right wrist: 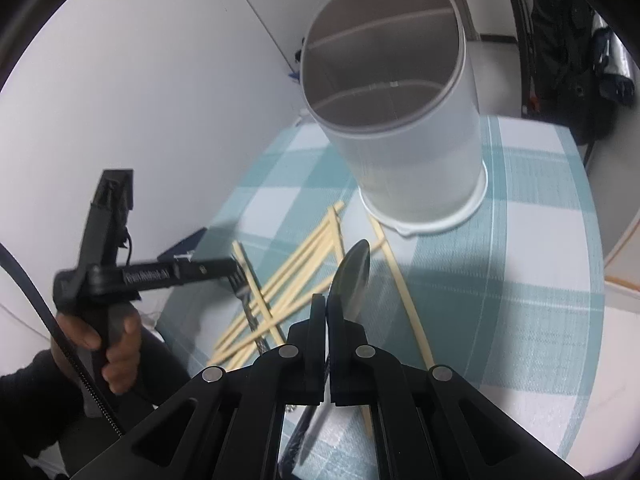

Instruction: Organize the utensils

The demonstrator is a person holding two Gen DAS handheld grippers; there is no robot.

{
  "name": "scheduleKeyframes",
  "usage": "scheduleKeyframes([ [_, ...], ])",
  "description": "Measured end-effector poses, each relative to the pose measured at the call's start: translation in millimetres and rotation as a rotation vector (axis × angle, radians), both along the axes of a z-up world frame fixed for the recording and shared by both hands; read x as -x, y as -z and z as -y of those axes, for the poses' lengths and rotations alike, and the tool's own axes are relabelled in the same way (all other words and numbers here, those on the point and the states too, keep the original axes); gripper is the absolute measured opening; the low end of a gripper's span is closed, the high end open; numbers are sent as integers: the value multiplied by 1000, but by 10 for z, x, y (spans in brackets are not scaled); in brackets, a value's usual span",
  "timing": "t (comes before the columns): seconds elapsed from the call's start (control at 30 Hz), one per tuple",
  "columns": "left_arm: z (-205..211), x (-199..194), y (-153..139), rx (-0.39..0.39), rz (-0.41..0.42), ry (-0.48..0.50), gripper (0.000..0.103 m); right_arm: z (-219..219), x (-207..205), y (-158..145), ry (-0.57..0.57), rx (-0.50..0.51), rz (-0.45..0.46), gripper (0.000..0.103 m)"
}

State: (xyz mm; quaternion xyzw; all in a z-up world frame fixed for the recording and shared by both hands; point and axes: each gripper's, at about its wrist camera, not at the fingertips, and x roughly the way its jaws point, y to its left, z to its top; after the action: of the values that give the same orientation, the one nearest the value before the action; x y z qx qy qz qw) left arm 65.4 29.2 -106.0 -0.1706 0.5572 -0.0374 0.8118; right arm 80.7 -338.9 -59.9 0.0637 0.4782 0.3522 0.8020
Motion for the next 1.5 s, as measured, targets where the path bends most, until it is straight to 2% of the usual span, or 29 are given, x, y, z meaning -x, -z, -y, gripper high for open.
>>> scheduleKeyframes([
  [0.07, 82, 32, -1, -57, 12, 36, 42, 0, 4, -25, 4, -11, 16, 0],
  [0.13, 130, 59, -2, -81, 21, 68, 41, -4, 3, -56, 7, -26, 28, 0],
  [0.2, 140, 80, -2, -103, 25, 80, 26, -2, 9, -90, 9, -40, 45, 0],
  [0.33, 117, 99, 8, -91, 14, 81, 6, -7, 5, -144, 9, -66, 64, 0],
  [0.47, 147, 95, -3, -116, 28, 59, 3, 39, -12, -173, 18, -83, 64, 0],
  [0.5, 148, 78, -4, -111, 31, 55, 0, 43, -24, -177, 22, -88, 60, 0],
  [0.8, 98, -1, -26, -30, 34, -11, 0, 92, 27, -314, 45, -90, 135, 0],
  [0.97, 126, -4, -41, -9, 59, -3, 0, 140, 44, -320, 57, -97, 143, 0],
  [1.13, 71, -23, 5, -46, 26, -22, 0, 176, 63, -337, 62, -100, 150, 0],
  [1.23, 80, -7, -25, -71, 37, -14, 21, 197, 51, -335, 64, -102, 150, 0],
  [1.3, 66, 5, -24, -83, 45, -24, 40, 205, 43, -332, 67, -102, 151, 0],
  [1.5, 84, -57, 7, -69, 52, 14, 43, 243, 19, -336, 72, -115, 146, 0],
])
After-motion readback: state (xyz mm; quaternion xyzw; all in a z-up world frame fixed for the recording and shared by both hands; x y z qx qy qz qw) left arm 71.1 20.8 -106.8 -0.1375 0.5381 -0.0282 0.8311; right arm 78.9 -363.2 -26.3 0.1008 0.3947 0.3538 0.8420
